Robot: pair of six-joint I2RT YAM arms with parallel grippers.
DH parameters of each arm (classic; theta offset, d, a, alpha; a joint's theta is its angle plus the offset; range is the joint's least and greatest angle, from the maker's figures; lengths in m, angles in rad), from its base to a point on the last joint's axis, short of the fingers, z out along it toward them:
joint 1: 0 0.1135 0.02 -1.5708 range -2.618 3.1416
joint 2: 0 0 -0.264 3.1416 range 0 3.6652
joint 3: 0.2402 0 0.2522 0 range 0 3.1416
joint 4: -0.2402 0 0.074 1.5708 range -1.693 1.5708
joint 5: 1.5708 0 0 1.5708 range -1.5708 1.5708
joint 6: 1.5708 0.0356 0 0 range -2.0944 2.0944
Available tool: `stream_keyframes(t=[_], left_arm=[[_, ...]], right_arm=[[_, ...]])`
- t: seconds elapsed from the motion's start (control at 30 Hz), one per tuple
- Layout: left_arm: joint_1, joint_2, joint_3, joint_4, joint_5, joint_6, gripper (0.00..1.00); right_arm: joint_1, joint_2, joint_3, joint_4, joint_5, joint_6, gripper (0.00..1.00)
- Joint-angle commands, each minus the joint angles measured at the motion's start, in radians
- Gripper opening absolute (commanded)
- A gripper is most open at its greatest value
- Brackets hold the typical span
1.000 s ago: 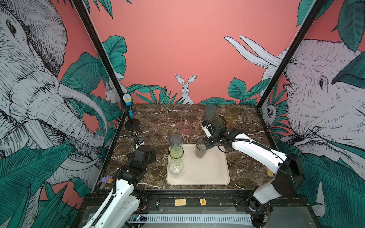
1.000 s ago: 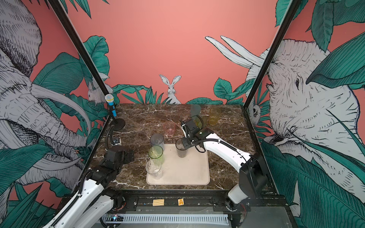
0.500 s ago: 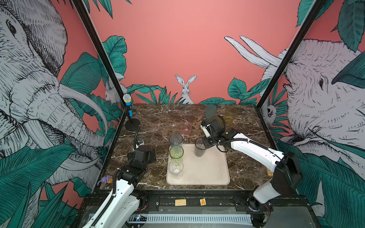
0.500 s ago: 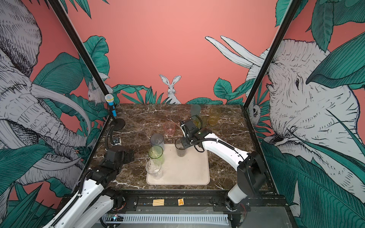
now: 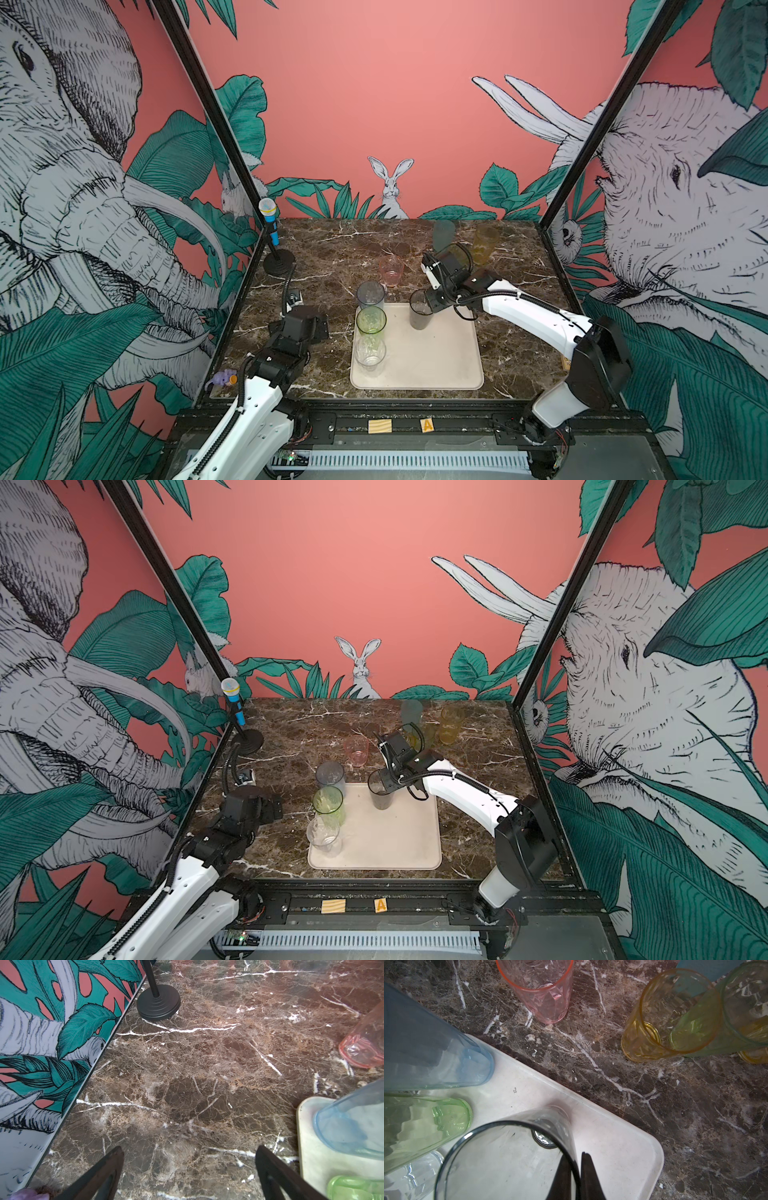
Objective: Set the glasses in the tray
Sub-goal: 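Lower the dark gray tumbler onto the tray beside the clear cup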
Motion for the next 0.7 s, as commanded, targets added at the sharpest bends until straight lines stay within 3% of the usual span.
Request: stream_keyframes(t=[0.0,0.67], left_arm=[[0.003,0.004,0.011,0.026,-0.007,-0.014,1.0],[0.003,0.007,-0.003,0.043,-0.011,-0.017,0.99]], right_arm=[[0.009,0.034,0.031,0.03,0.014,0.014,0.0],[0.008,0.078,0.093,0.013,0.042,0.024,0.01]])
